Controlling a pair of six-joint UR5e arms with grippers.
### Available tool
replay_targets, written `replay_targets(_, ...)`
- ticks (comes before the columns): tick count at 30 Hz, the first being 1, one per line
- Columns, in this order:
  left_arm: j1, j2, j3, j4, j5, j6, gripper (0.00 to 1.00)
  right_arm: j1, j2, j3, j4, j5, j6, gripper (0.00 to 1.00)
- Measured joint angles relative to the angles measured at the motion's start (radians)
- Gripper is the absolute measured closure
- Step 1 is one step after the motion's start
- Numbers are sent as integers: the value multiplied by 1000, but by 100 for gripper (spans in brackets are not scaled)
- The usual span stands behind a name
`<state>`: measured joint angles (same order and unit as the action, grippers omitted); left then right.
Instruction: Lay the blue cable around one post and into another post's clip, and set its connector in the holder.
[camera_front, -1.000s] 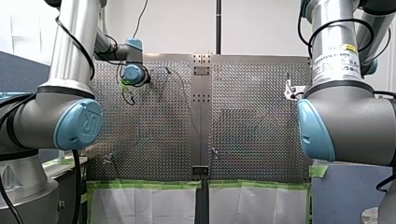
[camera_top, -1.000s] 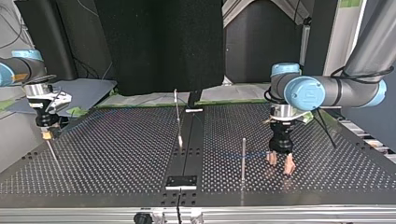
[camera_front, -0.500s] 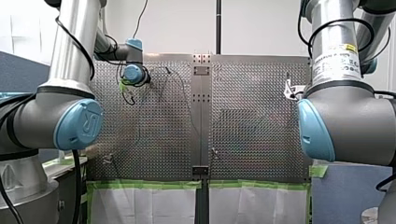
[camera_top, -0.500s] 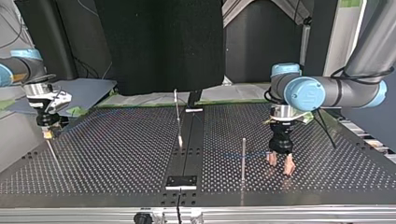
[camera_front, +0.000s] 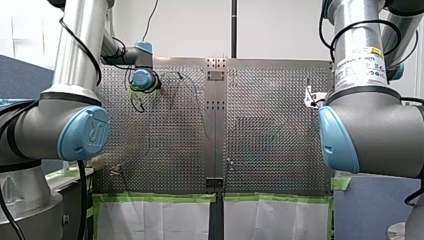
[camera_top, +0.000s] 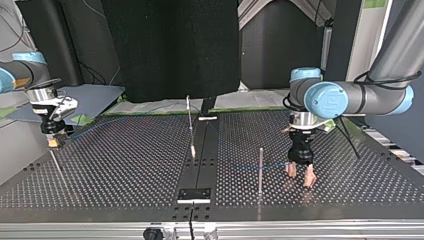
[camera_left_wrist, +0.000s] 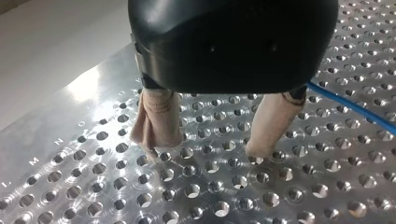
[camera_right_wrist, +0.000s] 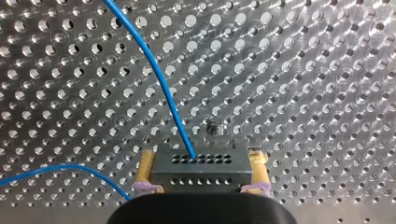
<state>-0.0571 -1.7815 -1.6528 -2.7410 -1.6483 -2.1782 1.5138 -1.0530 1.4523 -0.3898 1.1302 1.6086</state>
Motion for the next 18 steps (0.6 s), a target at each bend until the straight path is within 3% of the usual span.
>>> replay_targets(5, 0, 0, 0, -1, 0, 0, 0, 0, 0, 0, 0, 0, 0, 68)
replay_targets(8, 0, 0, 0, -1, 0, 0, 0, 0, 0, 0, 0, 0, 0, 60)
replay_targets(10, 0, 0, 0, -1, 0, 0, 0, 0, 0, 0, 0, 0, 0, 44)
replay_targets(11, 0, 0, 0, -1, 0, 0, 0, 0, 0, 0, 0, 0, 0, 44)
replay_targets(13, 0, 0, 0, -1, 0, 0, 0, 0, 0, 0, 0, 0, 0, 17)
replay_targets(14, 0, 0, 0, -2, 0, 0, 0, 0, 0, 0, 0, 0, 0, 17)
replay_targets(15, 0, 0, 0, -2, 0, 0, 0, 0, 0, 0, 0, 0, 0, 0)
replay_targets(18, 0, 0, 0, -7, 1, -1, 0, 0, 0, 0, 0, 0, 0, 0)
